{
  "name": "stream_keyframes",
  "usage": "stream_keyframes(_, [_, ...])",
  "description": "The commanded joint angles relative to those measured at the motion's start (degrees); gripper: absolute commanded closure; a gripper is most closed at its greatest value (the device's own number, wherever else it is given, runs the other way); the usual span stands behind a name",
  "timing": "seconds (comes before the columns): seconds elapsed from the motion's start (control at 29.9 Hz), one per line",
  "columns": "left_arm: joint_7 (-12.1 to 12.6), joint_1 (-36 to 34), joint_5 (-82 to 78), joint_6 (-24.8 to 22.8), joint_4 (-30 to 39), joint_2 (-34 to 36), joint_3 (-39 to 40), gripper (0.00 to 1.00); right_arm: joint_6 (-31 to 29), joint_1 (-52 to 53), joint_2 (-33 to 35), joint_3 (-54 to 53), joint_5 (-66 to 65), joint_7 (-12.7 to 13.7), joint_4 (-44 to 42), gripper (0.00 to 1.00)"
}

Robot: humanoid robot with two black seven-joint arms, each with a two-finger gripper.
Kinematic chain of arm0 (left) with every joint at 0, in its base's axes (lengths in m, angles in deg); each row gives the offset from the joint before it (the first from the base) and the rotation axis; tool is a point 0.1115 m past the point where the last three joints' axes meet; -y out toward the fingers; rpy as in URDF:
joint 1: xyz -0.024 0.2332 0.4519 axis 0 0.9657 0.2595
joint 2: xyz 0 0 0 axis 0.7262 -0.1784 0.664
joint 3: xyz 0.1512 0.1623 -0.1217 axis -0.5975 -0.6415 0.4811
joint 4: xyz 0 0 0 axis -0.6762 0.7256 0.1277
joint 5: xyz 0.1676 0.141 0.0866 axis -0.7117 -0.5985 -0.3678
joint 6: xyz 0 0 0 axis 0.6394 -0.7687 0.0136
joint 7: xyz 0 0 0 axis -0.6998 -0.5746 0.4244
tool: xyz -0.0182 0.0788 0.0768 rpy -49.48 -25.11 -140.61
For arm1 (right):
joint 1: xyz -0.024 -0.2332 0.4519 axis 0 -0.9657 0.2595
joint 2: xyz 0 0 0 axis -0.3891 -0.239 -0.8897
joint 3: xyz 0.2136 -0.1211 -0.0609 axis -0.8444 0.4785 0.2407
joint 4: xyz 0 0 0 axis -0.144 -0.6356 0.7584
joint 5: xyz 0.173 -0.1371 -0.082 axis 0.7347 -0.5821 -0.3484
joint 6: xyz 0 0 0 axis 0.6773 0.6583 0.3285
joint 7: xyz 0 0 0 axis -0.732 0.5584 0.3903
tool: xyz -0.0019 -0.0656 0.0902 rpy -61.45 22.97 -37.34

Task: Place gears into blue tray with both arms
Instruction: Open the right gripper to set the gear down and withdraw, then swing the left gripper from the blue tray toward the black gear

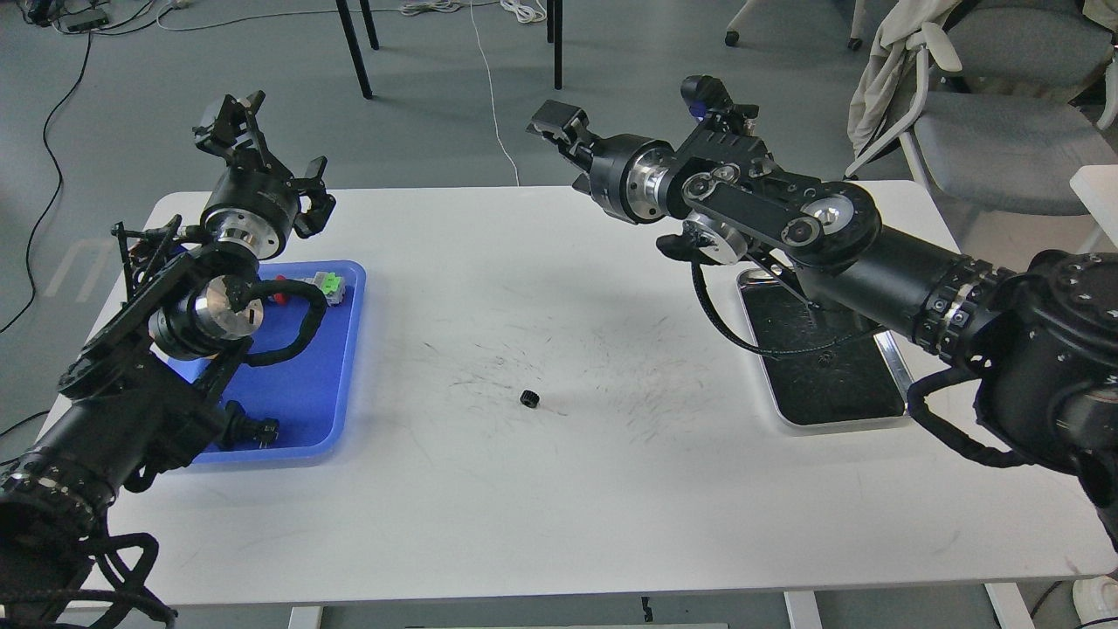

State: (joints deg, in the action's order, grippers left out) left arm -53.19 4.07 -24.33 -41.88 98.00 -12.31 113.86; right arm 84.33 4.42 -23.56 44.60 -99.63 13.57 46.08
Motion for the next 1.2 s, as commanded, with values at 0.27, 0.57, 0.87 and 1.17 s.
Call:
stream_keyframes(0.27, [0.2, 0.2, -7.5, -0.4, 12.4, 12.8, -12.1, 0.02, -3.9, -21.3, 10.5, -39.6, 8.9, -1.4, 12.9, 0.05])
stream_keyframes(0.57, [0.6, 1.2, -23.6, 0.2, 37.3, 31.9, -26.7, 0.02, -11.9, -44.8, 17.3, -58.4, 26.2, -1.1, 24.1, 0.06])
stream_keyframes(0.87, [10.9, 0.0, -59.3, -0.9, 48.0, 29.4, -28.6, 0.02, -16.5, -51.8, 22.1, -62.0, 34.0, -1.4, 23.3, 0.03])
stream_keyframes(1.17, [18.0, 0.2, -88.6, -5.6, 45.8, 19.5, -34.2, 0.02, -17.1, -52.9, 23.8, -62.6, 34.0, -2.3, 18.4, 0.03])
